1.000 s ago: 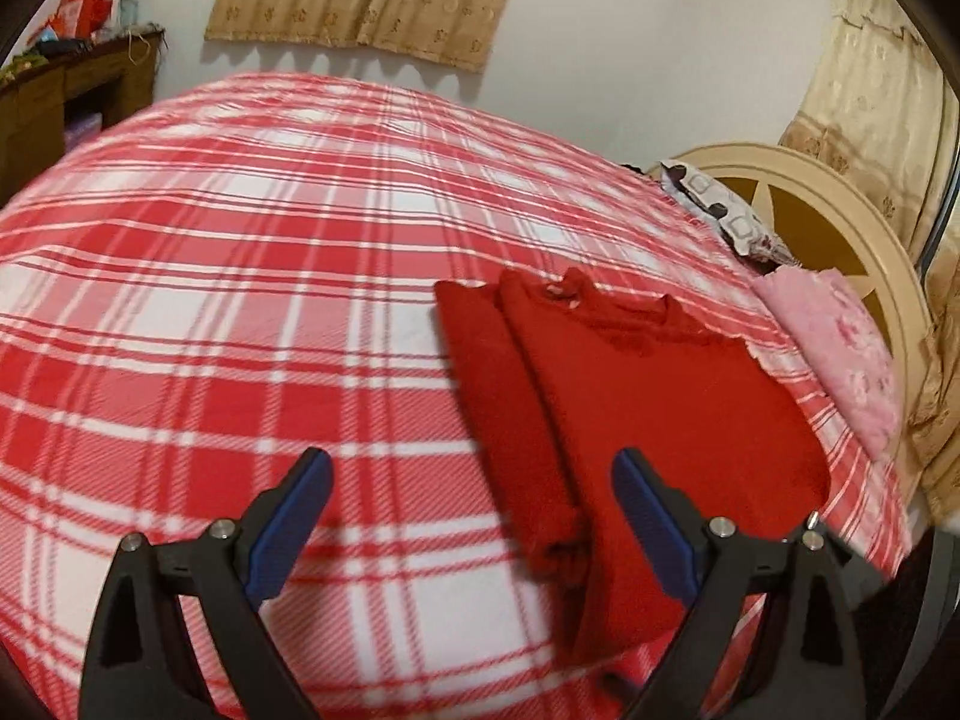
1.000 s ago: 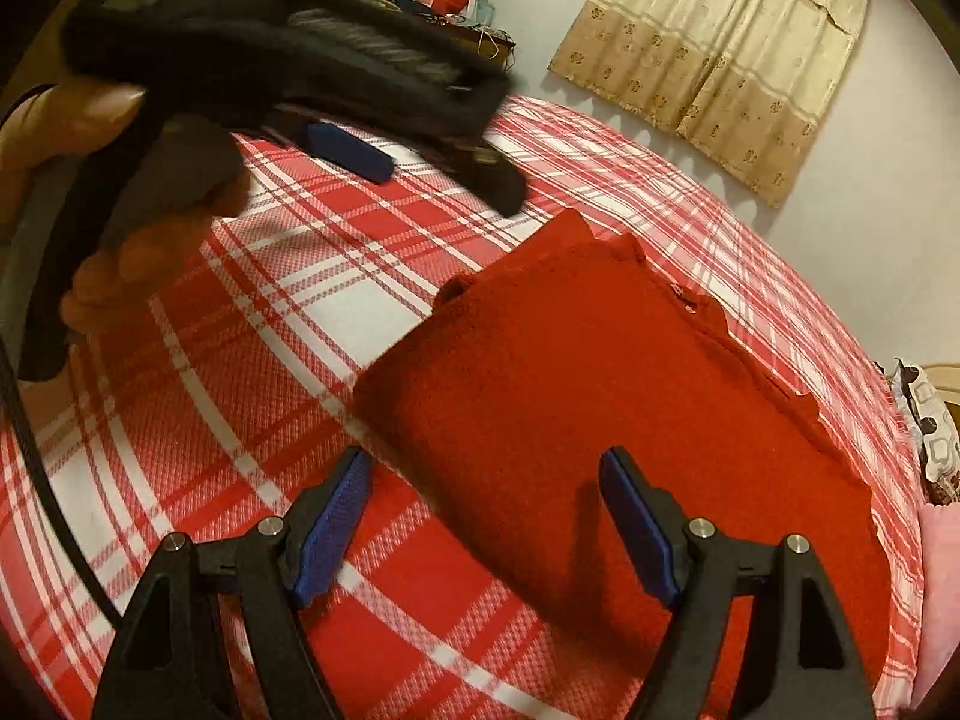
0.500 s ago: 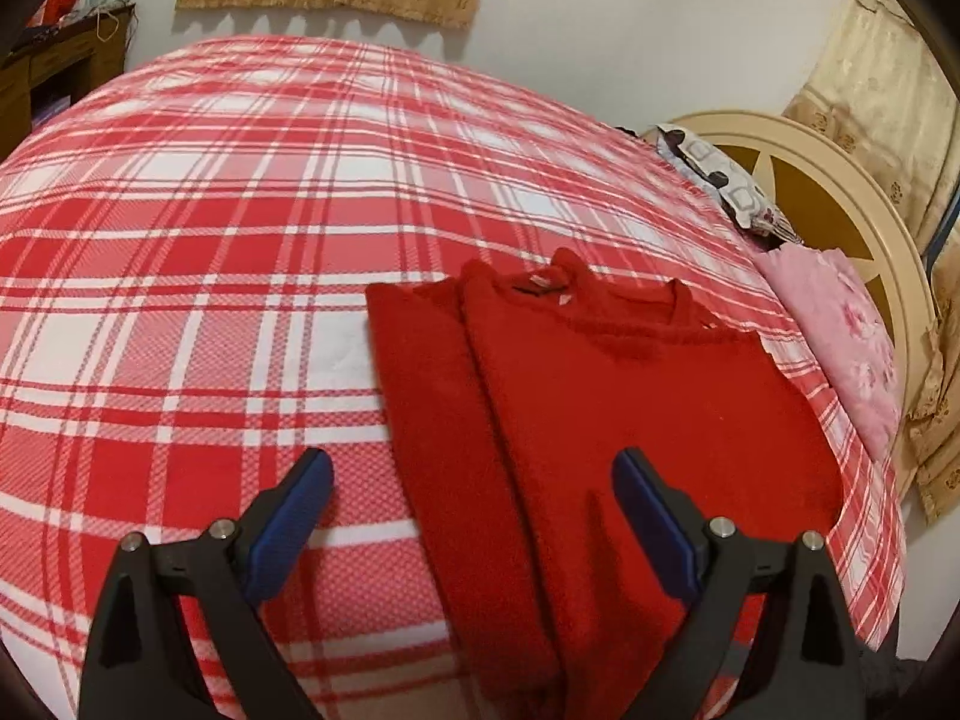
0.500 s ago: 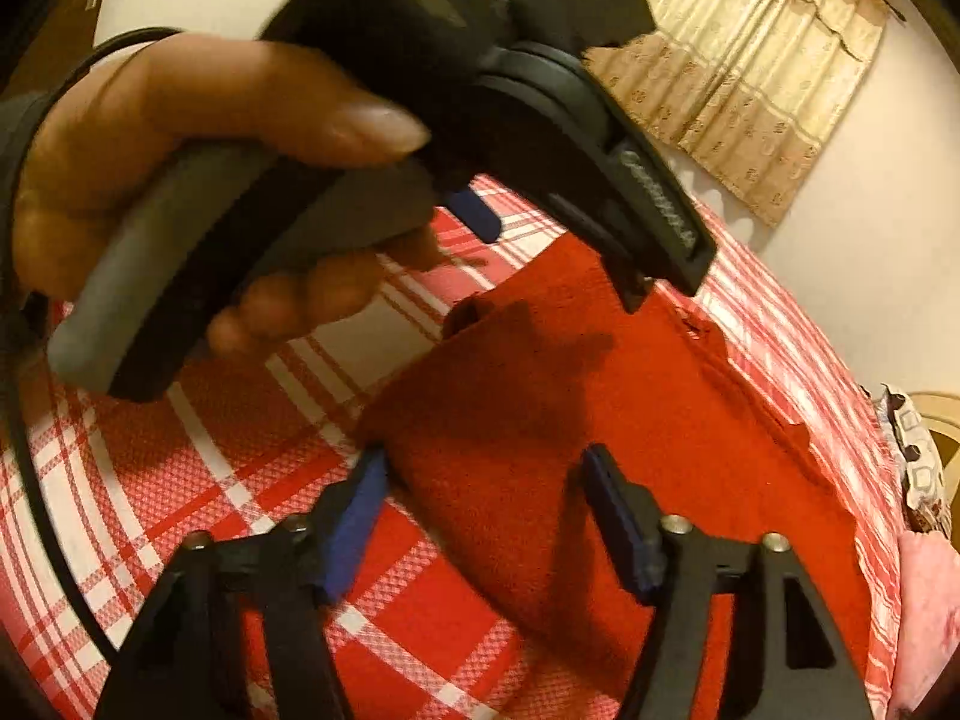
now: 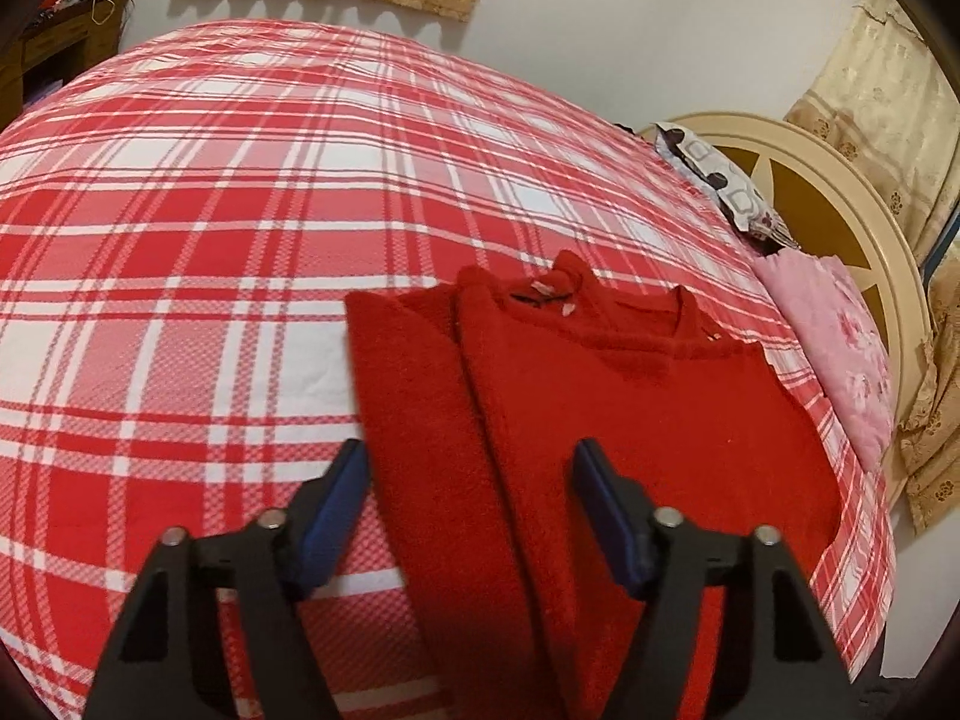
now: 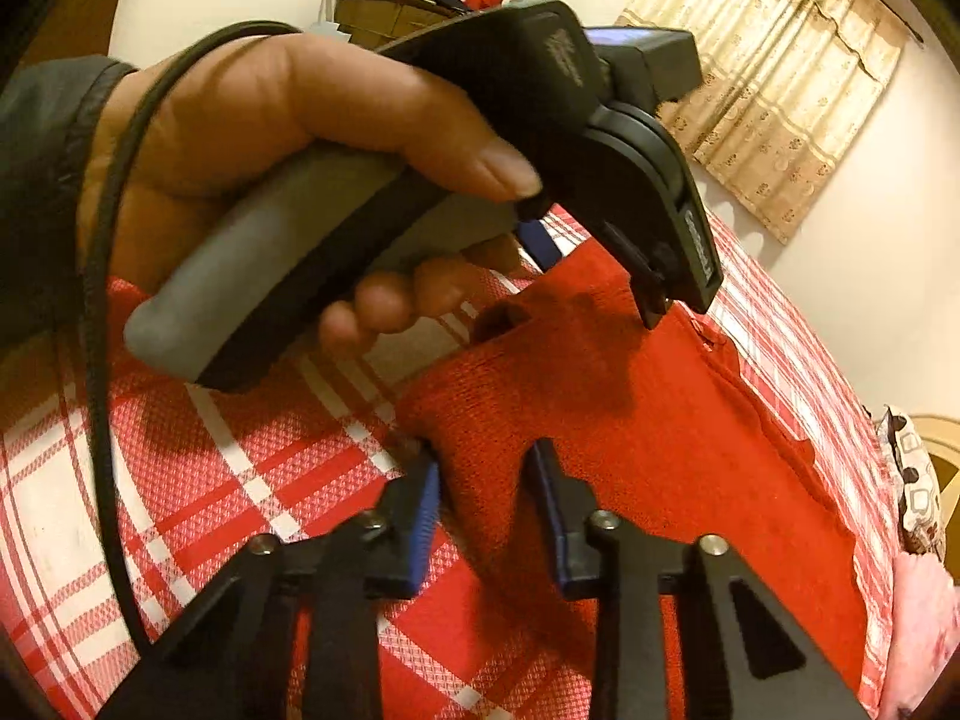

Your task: Fold small clothes

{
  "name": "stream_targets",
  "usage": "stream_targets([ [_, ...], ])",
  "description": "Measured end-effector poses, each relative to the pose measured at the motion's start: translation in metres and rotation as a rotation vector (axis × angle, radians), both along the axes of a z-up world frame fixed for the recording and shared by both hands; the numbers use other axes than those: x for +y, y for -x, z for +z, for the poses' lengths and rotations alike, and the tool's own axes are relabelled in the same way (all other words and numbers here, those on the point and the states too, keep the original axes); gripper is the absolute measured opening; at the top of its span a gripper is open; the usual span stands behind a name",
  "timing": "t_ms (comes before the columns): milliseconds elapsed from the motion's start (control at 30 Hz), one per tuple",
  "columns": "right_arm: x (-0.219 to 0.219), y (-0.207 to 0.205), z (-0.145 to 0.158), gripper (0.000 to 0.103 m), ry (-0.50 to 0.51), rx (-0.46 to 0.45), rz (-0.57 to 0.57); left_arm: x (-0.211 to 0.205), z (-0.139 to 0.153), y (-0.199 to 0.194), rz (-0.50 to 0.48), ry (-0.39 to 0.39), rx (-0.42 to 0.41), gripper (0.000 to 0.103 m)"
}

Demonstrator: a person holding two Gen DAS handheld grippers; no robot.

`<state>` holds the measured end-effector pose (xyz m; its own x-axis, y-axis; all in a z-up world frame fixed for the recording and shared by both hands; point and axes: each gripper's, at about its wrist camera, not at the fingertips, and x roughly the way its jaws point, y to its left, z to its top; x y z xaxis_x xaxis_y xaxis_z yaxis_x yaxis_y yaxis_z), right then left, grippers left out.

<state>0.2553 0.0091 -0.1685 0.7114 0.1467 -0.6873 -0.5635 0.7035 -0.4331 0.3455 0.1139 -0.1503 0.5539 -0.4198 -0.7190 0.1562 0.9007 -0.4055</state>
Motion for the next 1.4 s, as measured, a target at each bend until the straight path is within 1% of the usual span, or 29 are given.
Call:
stream_targets([
  [33,0.000,0.001,0.001,0.021,-0.003,0.001,0.003,0.000,-0.002,-0.002,0.000,0.005,0.009,0.052],
  [67,0.000,0.001,0.002,0.014,-0.006,0.004,0.010,0.001,-0.003,-0.004,-0.002,0.012,0.014,0.045],
  [100,0.000,0.002,0.003,0.009,-0.008,0.006,0.014,0.001,-0.003,-0.005,-0.009,0.032,0.016,0.026],
  [133,-0.001,0.003,0.004,0.009,-0.011,0.006,0.017,0.002,-0.003,-0.004,-0.015,0.054,0.012,0.019],
  [233,-0.007,0.008,0.008,0.008,-0.032,0.006,0.031,0.005,0.000,-0.002,-0.006,0.070,0.009,0.017],
  [333,-0.016,0.008,0.008,0.008,-0.052,0.011,0.034,0.006,0.003,0.001,-0.005,0.067,0.001,0.016],
  [433,-0.031,0.004,0.014,0.007,-0.104,0.035,0.025,0.007,0.006,0.002,0.000,0.085,0.007,0.015],
  [533,-0.042,0.005,0.021,0.007,-0.133,0.034,0.021,0.006,0.012,0.000,0.005,0.108,0.018,0.015],
  [700,-0.060,0.007,0.029,0.007,-0.160,0.019,0.008,0.001,0.021,-0.002,0.009,0.121,0.017,0.015],
  [767,-0.063,0.009,0.031,0.007,-0.175,0.018,0.001,0.000,0.022,-0.003,0.021,0.138,0.027,0.015],
  [800,-0.058,0.018,0.027,0.007,-0.180,0.018,-0.002,-0.001,0.022,-0.003,0.025,0.145,0.031,0.015],
  [867,-0.060,0.016,0.030,0.007,-0.191,0.015,-0.010,-0.003,0.024,-0.003,0.032,0.158,0.034,0.015],
  [1100,-0.078,0.025,0.034,0.007,-0.254,0.016,-0.040,-0.015,0.041,-0.003,0.031,0.205,0.031,0.015],
  [1267,-0.096,0.032,0.045,0.007,-0.311,0.004,-0.065,-0.032,0.056,-0.003,0.026,0.222,0.011,0.015],
  [1400,-0.111,0.034,0.049,0.007,-0.333,-0.013,-0.085,-0.045,0.066,-0.003,0.012,0.242,-0.001,0.015],
])
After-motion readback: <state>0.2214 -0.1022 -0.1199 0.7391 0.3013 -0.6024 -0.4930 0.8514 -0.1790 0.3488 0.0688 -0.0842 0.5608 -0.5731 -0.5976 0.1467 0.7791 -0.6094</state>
